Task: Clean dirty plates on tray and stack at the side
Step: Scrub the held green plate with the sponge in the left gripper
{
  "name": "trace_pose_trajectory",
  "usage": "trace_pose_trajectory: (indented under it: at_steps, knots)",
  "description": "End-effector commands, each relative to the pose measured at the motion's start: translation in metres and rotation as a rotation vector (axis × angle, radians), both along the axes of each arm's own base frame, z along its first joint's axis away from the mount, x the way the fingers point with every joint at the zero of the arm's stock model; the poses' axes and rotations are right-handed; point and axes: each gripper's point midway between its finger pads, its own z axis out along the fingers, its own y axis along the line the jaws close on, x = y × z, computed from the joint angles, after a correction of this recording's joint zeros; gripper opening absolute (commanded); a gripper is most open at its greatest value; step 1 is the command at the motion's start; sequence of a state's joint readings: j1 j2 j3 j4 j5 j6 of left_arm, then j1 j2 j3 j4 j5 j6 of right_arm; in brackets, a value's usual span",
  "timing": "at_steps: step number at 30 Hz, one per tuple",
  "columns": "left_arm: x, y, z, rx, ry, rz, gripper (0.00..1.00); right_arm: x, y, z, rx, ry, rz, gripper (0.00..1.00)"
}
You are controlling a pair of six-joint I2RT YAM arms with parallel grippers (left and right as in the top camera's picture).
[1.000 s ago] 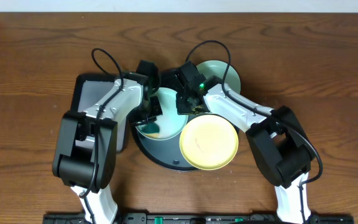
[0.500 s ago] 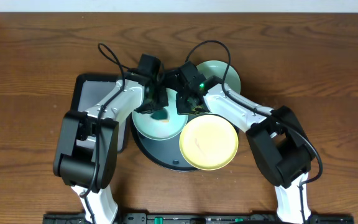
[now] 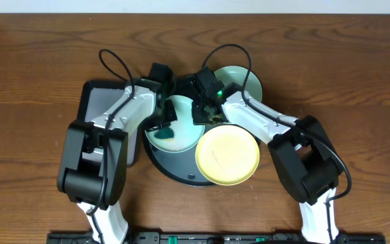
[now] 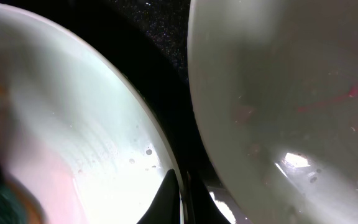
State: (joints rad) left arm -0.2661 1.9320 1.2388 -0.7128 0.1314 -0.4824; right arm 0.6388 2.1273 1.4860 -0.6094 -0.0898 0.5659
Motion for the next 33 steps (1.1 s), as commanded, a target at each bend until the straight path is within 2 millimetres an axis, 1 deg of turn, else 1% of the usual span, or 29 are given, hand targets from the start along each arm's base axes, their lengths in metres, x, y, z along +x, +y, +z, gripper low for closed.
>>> trace_pose_trajectory:
  at_steps: [1,3,5,7,10,12,13,15,16,18,19,21,25,26,28,30,32,33]
  knots:
    - [-0.015,-0.046,0.001,-0.252,0.051,-0.154,0.07,-0.007,-0.007,-0.023,-0.063,0.032,0.005,0.01]
    - [-0.007,-0.047,0.002,-0.250,0.018,-0.157,0.07,-0.008,-0.007,-0.023,-0.062,0.033,0.006,0.01]
    - [0.008,-0.042,0.001,-0.212,-0.048,-0.156,0.07,-0.008,-0.007,-0.023,-0.062,0.034,0.006,0.01]
    - [0.025,-0.033,0.000,-0.151,-0.116,-0.144,0.07,-0.008,-0.007,-0.023,-0.062,0.034,0.006,0.01]
    - [0.049,-0.010,0.001,-0.005,-0.212,-0.083,0.07,-0.008,-0.007,-0.023,-0.062,0.034,0.006,0.01]
    - [0.057,0.002,0.003,0.045,-0.244,-0.038,0.08,-0.008,-0.008,-0.023,-0.064,0.036,0.006,0.01]
    - [0.061,0.005,0.005,0.044,-0.250,-0.028,0.08,-0.009,-0.008,-0.023,-0.065,0.038,0.006,0.01]
    - [0.065,0.013,0.014,0.043,-0.246,-0.004,0.07,-0.009,-0.009,-0.023,-0.067,0.040,0.006,0.01]
    - [0.067,0.017,0.022,0.042,-0.241,0.010,0.08,-0.009,-0.009,-0.023,-0.067,0.040,0.006,0.01]
    - [0.069,0.025,0.038,0.043,-0.234,0.030,0.07,-0.009,-0.008,-0.023,-0.067,0.039,0.006,0.01]
    - [0.070,0.034,0.060,0.046,-0.230,0.048,0.08,-0.009,-0.009,-0.023,-0.067,0.040,0.006,0.01]
    - [0.067,0.043,0.083,0.052,-0.220,0.060,0.07,-0.009,-0.009,-0.023,-0.067,0.040,0.006,0.01]
    - [0.054,0.063,0.123,0.067,-0.194,0.066,0.07,-0.010,-0.007,-0.023,-0.063,0.036,0.046,0.01]
    - [0.050,0.069,0.131,0.071,-0.188,0.066,0.07,-0.012,-0.002,-0.020,-0.044,0.038,0.085,0.01]
    - [0.043,0.079,0.141,0.077,-0.181,0.073,0.08,-0.013,0.007,-0.014,-0.010,0.036,0.150,0.01]
    - [0.036,0.090,0.146,0.083,-0.175,0.083,0.08,-0.012,0.011,-0.007,0.000,0.028,0.187,0.01]
    - [0.033,0.099,0.149,0.087,-0.169,0.100,0.07,-0.009,0.011,0.000,-0.019,0.008,0.215,0.01]
    - [0.031,0.106,0.149,0.089,-0.163,0.115,0.07,-0.006,0.007,0.007,-0.046,-0.007,0.214,0.01]
